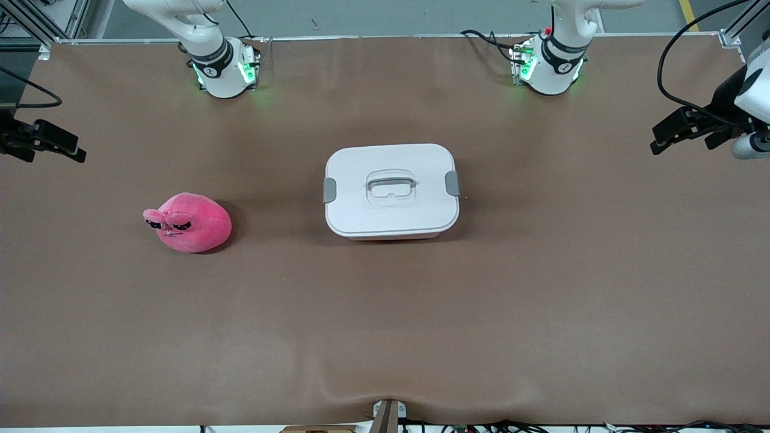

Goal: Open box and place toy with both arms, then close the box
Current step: 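Move the right gripper toward the pink plush while the left gripper approaches the box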

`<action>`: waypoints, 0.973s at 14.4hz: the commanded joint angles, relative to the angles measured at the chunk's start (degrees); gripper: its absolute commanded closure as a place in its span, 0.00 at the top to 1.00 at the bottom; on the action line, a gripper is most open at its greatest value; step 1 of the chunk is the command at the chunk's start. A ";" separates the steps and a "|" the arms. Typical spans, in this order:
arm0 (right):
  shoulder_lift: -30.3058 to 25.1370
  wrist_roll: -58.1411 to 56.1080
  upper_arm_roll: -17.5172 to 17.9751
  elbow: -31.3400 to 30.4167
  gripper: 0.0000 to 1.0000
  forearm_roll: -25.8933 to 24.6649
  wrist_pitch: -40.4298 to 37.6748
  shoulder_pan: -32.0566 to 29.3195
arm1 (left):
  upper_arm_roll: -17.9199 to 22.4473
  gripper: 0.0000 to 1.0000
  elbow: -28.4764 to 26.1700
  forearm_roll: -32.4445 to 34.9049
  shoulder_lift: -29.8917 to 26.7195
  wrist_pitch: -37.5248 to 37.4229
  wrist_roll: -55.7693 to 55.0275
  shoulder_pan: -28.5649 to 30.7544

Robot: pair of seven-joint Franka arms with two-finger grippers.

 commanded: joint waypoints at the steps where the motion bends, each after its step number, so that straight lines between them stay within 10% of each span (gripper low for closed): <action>1: -0.24 -0.08 0.26 -0.18 1.00 -0.28 -0.26 -0.07 | -0.08 1.00 1.34 -0.59 0.47 -0.60 0.03 0.29; 14: 0.03 -0.26 0.26 -1.32 1.00 -0.19 0.53 -0.16 | 0.27 1.00 3.71 -0.15 3.64 -0.87 0.03 1.87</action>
